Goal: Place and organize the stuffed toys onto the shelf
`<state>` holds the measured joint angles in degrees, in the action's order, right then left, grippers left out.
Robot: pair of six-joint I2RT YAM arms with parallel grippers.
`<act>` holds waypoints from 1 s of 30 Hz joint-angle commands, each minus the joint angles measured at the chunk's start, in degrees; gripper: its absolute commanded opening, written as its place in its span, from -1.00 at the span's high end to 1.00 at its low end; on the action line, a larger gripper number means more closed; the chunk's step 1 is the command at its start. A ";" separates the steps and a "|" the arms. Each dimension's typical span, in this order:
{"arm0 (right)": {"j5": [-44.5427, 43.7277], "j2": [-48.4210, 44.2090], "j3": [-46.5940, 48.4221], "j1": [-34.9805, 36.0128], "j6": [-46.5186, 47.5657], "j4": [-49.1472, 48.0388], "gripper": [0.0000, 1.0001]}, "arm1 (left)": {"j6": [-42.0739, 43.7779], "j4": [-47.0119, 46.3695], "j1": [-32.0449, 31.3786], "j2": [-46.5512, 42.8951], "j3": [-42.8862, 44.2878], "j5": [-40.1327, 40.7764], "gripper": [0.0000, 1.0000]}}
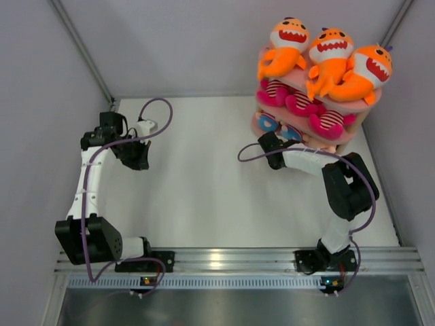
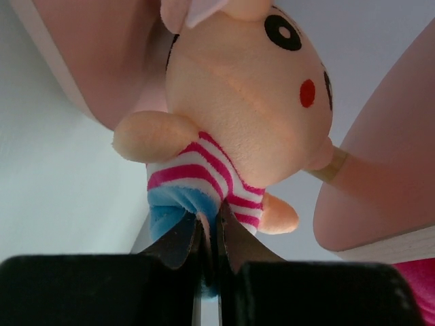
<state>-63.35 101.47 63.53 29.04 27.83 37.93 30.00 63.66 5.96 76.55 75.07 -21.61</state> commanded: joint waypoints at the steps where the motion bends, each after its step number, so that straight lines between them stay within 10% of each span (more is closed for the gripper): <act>1: -2.92 0.30 0.55 -1.09 3.36 -8.55 1.00 | 0.59 -0.55 0.28 0.17 0.96 -0.81 1.00; 13: 3.05 1.89 0.72 -6.01 6.53 -15.52 0.85 | 0.50 -0.64 0.28 0.00 0.69 -0.10 1.00; 20: 7.01 2.15 0.81 -5.48 1.97 -11.66 0.15 | 0.15 -0.55 0.28 0.17 1.05 -0.28 1.00; 30: 9.56 -4.79 -1.92 -2.14 -2.35 -9.63 -0.14 | -0.12 -0.55 0.28 -0.79 0.52 -0.46 1.00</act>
<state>-54.68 101.12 61.36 25.78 28.21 27.40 29.93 63.66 5.96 76.55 75.07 -21.47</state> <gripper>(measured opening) 0.568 0.012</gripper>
